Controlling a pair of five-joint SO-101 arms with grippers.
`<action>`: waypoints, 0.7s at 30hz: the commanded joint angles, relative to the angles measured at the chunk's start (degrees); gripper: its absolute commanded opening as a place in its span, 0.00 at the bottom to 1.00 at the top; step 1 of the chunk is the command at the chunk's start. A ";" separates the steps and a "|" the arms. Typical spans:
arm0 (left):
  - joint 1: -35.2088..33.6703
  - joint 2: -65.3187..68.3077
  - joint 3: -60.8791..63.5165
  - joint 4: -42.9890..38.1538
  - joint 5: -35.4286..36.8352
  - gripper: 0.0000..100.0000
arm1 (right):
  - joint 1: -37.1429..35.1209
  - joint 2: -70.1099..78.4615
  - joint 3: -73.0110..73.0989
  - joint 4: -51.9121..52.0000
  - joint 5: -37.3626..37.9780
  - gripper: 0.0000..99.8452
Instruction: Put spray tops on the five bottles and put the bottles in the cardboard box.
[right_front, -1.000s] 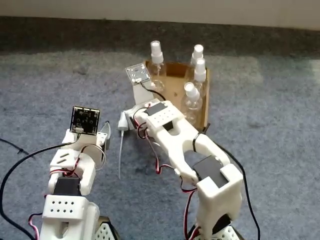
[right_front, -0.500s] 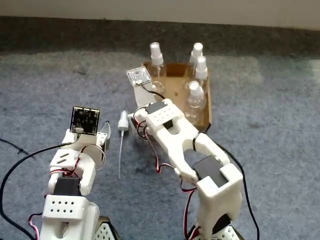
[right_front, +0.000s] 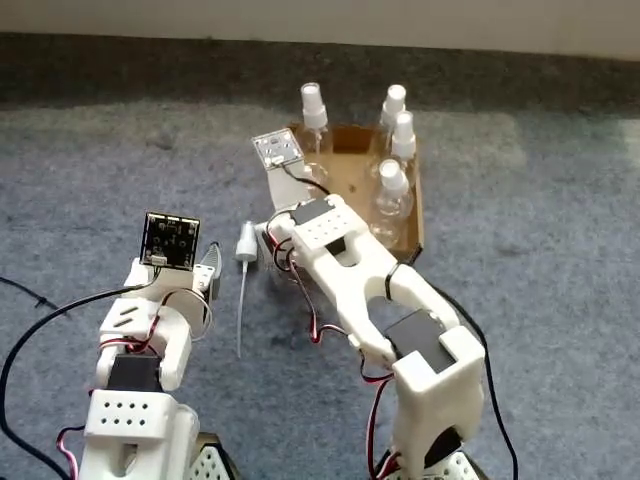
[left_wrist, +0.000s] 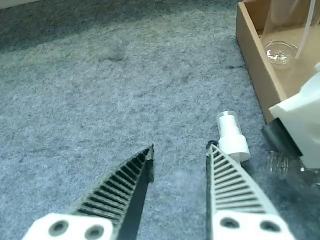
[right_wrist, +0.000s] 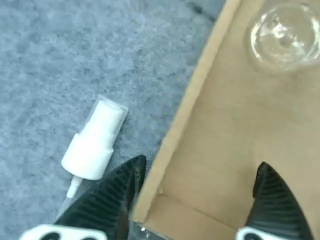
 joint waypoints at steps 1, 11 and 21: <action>-0.48 -0.57 -0.13 -1.23 0.18 0.16 | 1.36 -1.01 -5.41 0.13 -0.18 0.30; -0.48 -0.57 -0.13 -1.23 0.18 0.16 | 0.66 -1.01 -8.66 0.22 0.00 0.30; -0.48 -0.57 -0.13 -1.23 0.18 0.16 | -3.38 -1.10 -21.05 9.98 0.00 0.30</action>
